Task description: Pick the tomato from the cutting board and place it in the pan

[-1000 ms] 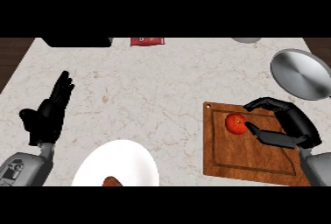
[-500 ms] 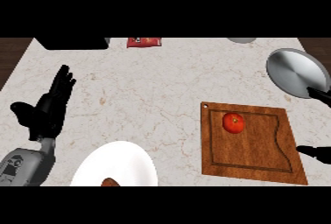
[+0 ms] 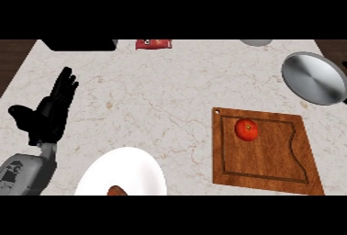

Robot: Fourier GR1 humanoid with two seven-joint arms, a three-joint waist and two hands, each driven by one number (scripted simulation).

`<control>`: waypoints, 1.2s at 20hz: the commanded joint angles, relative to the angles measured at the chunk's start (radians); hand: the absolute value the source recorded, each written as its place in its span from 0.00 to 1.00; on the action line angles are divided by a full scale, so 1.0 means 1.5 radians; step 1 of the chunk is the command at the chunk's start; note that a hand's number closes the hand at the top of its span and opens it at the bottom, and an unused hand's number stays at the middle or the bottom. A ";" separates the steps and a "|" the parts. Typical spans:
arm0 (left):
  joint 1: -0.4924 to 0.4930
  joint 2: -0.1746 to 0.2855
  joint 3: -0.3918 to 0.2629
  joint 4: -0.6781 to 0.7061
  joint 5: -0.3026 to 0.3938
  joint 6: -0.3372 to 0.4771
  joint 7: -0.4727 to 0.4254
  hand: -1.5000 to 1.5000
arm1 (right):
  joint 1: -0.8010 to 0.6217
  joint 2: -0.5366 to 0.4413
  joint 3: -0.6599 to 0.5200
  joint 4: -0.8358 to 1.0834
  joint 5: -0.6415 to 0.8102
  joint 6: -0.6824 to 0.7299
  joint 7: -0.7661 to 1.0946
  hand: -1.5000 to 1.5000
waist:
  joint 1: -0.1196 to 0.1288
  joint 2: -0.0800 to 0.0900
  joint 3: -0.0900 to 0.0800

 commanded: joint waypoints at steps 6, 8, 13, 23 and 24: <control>-0.007 -0.024 0.011 -0.039 -0.039 -0.002 0.051 0.50 | -0.067 0.064 0.019 -0.131 0.059 0.024 0.189 0.00 | 0.000 0.000 0.001; 0.026 -0.011 0.040 -0.015 -0.022 -0.044 -0.005 0.50 | -0.099 0.102 0.042 -0.087 0.058 0.045 0.177 0.00 | 0.005 0.002 0.001; 0.027 -0.020 0.036 -0.056 -0.045 -0.036 0.034 0.50 | -0.143 0.152 0.063 -0.100 0.037 0.099 0.221 0.00 | 0.007 0.001 0.001; 0.015 -0.059 0.058 -0.051 -0.085 -0.049 0.040 0.50 | -0.115 0.223 0.075 -0.131 0.143 0.139 0.323 0.00 | 0.003 0.001 0.001; -0.021 -0.052 0.067 -0.028 -0.079 -0.054 0.062 0.50 | -0.110 0.253 0.100 -0.109 0.194 0.092 0.309 0.00 | 0.003 0.002 0.001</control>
